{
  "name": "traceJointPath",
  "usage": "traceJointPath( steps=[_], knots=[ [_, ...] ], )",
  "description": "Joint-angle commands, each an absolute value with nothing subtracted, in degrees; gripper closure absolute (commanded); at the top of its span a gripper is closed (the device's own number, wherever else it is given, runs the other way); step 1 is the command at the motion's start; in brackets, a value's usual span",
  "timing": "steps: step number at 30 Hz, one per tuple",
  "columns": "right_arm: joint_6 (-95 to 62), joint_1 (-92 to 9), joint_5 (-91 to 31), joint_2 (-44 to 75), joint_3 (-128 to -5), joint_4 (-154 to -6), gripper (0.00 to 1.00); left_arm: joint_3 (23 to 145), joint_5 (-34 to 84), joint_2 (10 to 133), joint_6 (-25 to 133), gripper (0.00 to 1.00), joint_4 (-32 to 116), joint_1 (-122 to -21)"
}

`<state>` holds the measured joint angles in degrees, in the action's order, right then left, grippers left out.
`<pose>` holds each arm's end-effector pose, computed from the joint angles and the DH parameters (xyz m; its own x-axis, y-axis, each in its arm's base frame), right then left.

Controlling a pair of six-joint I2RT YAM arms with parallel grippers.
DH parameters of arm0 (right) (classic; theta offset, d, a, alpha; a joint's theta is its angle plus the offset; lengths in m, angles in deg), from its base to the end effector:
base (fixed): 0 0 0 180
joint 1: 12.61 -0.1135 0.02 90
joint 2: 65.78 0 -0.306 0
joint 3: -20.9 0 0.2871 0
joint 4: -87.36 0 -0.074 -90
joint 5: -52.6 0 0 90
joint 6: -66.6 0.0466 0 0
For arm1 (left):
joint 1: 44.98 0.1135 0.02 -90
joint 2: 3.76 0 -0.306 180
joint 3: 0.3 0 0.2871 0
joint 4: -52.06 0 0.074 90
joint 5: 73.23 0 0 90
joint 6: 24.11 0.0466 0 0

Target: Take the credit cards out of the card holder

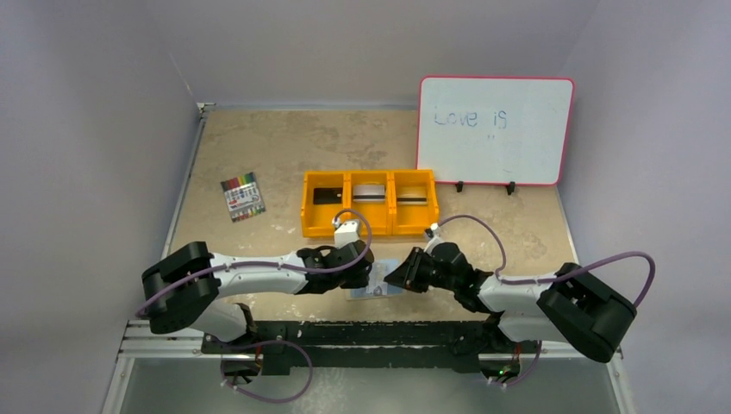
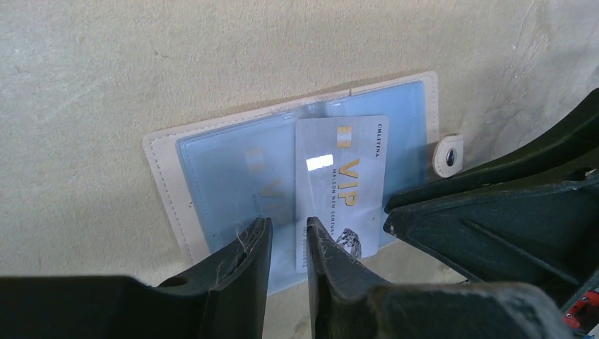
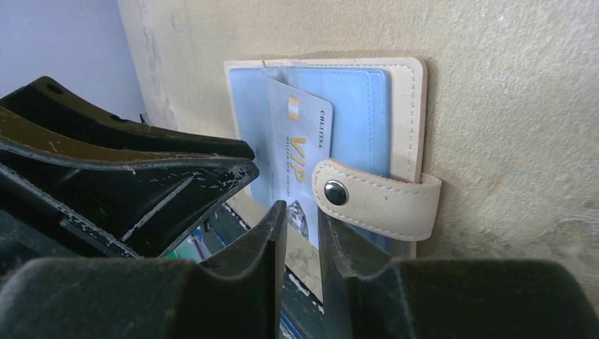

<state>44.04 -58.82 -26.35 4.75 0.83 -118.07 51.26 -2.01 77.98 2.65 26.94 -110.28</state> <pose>0.1384 0.1572 0.1299 -0.8776 0.3943 -0.2727 -0.0475 0.4945 0.8679 0.1354 -0.2585 0.1749 -0.8543 -0.1656 -0.4927 0.0460 0.9200 -0.3891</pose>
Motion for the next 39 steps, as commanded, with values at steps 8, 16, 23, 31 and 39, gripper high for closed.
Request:
traceJointPath(
  steps=[8,16,23,31,39],
  knots=[
    [45.1,-59.0,-27.3,9.7,-2.2,-114.4,0.71,51.0,1.7,82.7,3.8,0.95,27.1,-110.5],
    [47.5,-59.0,-24.3,14.1,-0.2,-126.5,0.72,52.5,1.7,86.8,4.3,1.0,25.3,-112.1],
    [45.4,-59.0,-27.5,10.7,-3.4,-118.1,0.79,52.7,-1.9,85.9,3.0,1.0,22.3,-112.7],
    [45.3,-59.0,-30.9,3.5,-2.2,-114.8,0.74,52.8,-3.9,83.5,3.0,1.0,20.5,-112.7],
    [46.2,-59.0,-25.1,12.3,-1.3,-126.0,0.96,54.1,-4.4,83.7,2.8,1.0,20.9,-112.7]
  ],
)
